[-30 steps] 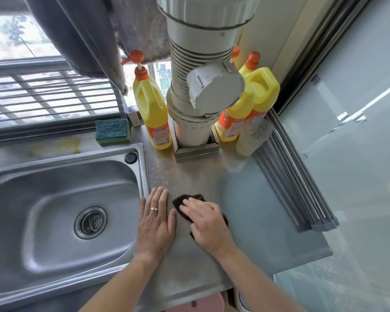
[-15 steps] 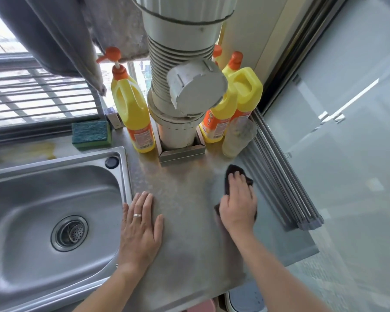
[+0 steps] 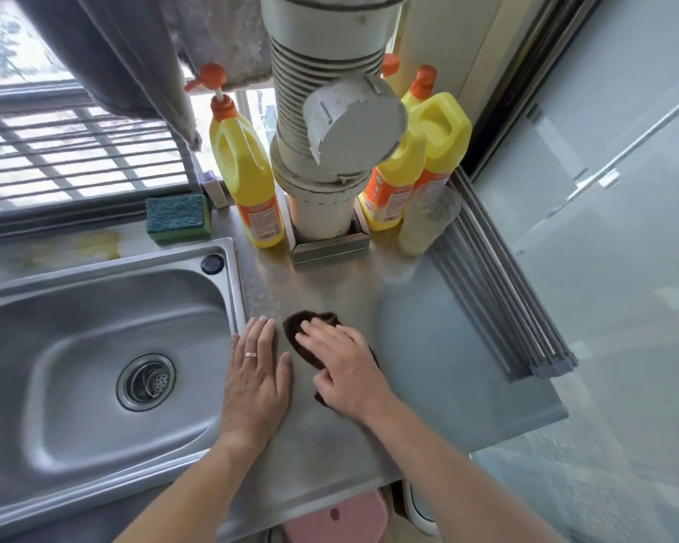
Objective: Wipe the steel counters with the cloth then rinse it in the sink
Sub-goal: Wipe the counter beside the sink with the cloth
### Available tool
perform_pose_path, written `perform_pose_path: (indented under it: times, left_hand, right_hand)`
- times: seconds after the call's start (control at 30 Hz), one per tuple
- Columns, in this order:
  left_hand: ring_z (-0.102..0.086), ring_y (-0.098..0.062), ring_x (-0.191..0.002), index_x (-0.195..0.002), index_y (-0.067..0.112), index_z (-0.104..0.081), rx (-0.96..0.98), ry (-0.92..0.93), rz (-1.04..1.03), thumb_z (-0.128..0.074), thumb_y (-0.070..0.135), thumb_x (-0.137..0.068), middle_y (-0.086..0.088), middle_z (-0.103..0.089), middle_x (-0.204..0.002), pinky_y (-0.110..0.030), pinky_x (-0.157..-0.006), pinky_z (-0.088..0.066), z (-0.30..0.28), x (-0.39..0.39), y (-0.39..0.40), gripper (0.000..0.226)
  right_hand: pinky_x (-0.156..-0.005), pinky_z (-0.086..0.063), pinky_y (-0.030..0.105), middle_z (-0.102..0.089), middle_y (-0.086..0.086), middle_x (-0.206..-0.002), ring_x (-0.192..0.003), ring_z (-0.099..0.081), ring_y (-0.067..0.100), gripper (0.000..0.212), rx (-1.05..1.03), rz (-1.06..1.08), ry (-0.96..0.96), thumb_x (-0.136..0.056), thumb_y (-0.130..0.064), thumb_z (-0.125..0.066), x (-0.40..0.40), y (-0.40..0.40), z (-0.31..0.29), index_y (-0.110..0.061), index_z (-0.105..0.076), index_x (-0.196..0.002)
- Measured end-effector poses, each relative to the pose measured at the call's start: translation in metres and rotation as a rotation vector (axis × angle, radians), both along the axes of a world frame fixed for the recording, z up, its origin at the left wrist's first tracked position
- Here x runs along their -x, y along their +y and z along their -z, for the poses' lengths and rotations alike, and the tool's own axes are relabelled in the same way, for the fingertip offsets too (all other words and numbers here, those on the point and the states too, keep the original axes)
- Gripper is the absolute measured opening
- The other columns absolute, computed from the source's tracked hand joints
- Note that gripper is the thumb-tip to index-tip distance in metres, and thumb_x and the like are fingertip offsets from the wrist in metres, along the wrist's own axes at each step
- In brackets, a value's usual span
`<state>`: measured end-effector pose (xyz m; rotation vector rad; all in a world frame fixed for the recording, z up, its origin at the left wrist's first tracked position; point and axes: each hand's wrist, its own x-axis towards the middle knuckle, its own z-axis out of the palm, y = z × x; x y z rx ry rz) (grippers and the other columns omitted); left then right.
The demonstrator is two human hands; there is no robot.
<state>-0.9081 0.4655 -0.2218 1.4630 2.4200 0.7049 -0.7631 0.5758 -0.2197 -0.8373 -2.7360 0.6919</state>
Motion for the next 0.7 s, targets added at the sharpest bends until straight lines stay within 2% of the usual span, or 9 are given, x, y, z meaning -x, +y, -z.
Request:
perform_pose_path:
  times: [0.1,0.2,0.3,0.4,0.6,0.7]
  left_hand:
    - [-0.025,-0.023,-0.152,-0.149,0.013,-0.038,0.012,-0.014,0.014,-0.032,0.039,-0.101,-0.006,-0.038,-0.157,-0.044,-0.127,-0.014,-0.001,0.0,-0.004,0.055]
    - [-0.028,-0.028,-0.151,-0.147,0.009,-0.043,0.004,-0.001,0.028,-0.035,0.039,-0.1,-0.01,-0.04,-0.155,-0.048,-0.126,-0.017,-0.002,0.0,-0.006,0.056]
    - [-0.03,-0.03,-0.15,-0.146,0.008,-0.044,0.004,0.017,0.021,-0.037,0.038,-0.099,-0.011,-0.041,-0.154,-0.051,-0.125,-0.02,-0.002,-0.002,-0.006,0.056]
    - [-0.031,-0.031,-0.149,-0.146,0.009,-0.043,-0.007,0.024,0.016,-0.038,0.038,-0.099,-0.011,-0.041,-0.153,-0.051,-0.125,-0.021,-0.001,-0.003,-0.005,0.056]
    - [-0.029,-0.031,-0.149,-0.145,0.01,-0.042,0.014,0.023,0.02,-0.04,0.038,-0.099,-0.01,-0.04,-0.152,-0.053,-0.124,-0.021,0.0,-0.003,-0.003,0.055]
    - [-0.03,-0.03,-0.149,-0.144,0.01,-0.043,0.015,0.015,0.009,-0.04,0.038,-0.098,-0.008,-0.04,-0.152,-0.052,-0.124,-0.021,0.001,-0.002,-0.003,0.054]
  right_hand:
    - [-0.109,-0.042,0.041,-0.056,0.0,-0.149,-0.141,-0.049,0.017,0.061,-0.046,0.028,0.088,-0.075,-0.011,-0.052,-0.062,-0.003,-0.006,-0.018,-0.064,-0.134]
    - [-0.113,-0.042,0.045,-0.053,0.005,-0.15,-0.141,-0.048,0.023,0.06,-0.133,0.316,0.095,-0.081,-0.004,-0.053,-0.127,0.008,-0.017,-0.012,-0.06,-0.139]
    - [-0.113,-0.04,0.056,-0.041,0.01,-0.16,-0.149,-0.037,0.029,0.064,-0.079,0.621,-0.113,-0.089,-0.024,-0.046,-0.171,0.025,-0.016,-0.011,-0.045,-0.152]
    - [-0.122,-0.026,0.056,-0.03,0.008,-0.166,-0.155,-0.024,0.027,0.07,-0.115,0.664,-0.311,-0.094,-0.039,-0.036,-0.175,0.032,-0.003,-0.012,-0.033,-0.158]
    - [-0.127,-0.016,0.052,-0.023,0.007,-0.168,-0.157,-0.017,0.025,0.066,-0.142,0.723,-0.348,-0.099,-0.038,-0.035,-0.139,0.053,-0.003,-0.012,-0.029,-0.16]
    - [-0.126,-0.018,0.051,-0.027,0.008,-0.167,-0.156,-0.02,0.024,0.065,-0.149,0.677,-0.31,-0.099,-0.036,-0.038,-0.112,0.06,-0.004,-0.012,-0.031,-0.159]
